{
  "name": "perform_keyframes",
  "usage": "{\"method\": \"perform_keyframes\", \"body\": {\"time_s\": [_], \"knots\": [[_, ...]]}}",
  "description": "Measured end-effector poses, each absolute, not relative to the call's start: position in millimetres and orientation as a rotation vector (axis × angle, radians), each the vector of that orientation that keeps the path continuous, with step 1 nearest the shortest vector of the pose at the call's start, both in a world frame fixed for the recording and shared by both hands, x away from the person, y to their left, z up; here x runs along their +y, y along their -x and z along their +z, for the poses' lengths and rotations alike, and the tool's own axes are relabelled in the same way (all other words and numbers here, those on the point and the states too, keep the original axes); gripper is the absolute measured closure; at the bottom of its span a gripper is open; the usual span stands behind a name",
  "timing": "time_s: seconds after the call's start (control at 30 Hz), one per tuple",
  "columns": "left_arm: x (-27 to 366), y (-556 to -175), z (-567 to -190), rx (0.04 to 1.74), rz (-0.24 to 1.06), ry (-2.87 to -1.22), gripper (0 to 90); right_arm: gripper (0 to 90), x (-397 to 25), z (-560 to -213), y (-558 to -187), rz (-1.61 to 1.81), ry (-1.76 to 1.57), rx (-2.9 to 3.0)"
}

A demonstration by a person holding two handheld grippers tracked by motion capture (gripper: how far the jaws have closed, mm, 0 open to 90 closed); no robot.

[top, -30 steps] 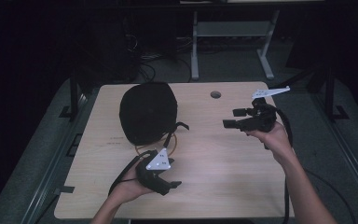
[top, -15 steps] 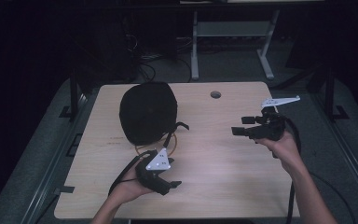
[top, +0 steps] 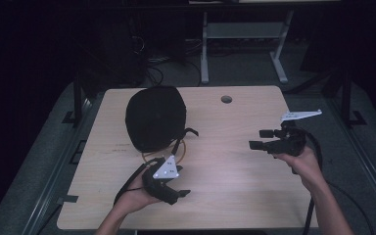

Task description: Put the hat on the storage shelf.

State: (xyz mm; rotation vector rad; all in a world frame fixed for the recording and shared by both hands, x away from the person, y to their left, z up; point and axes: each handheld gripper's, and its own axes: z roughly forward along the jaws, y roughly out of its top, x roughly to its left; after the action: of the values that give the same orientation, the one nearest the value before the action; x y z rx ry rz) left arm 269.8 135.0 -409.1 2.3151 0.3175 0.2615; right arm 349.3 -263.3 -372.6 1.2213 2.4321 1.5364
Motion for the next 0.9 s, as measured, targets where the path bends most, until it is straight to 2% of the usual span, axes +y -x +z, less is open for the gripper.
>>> {"method": "perform_keyframes", "body": {"time_s": [0.9], "knots": [[136.6,-266.3,-411.5,0.346,0.294,-2.329,23.2,16.1,-289.3,-399.6,-311.6,1.544,-1.270,2.401]]}}
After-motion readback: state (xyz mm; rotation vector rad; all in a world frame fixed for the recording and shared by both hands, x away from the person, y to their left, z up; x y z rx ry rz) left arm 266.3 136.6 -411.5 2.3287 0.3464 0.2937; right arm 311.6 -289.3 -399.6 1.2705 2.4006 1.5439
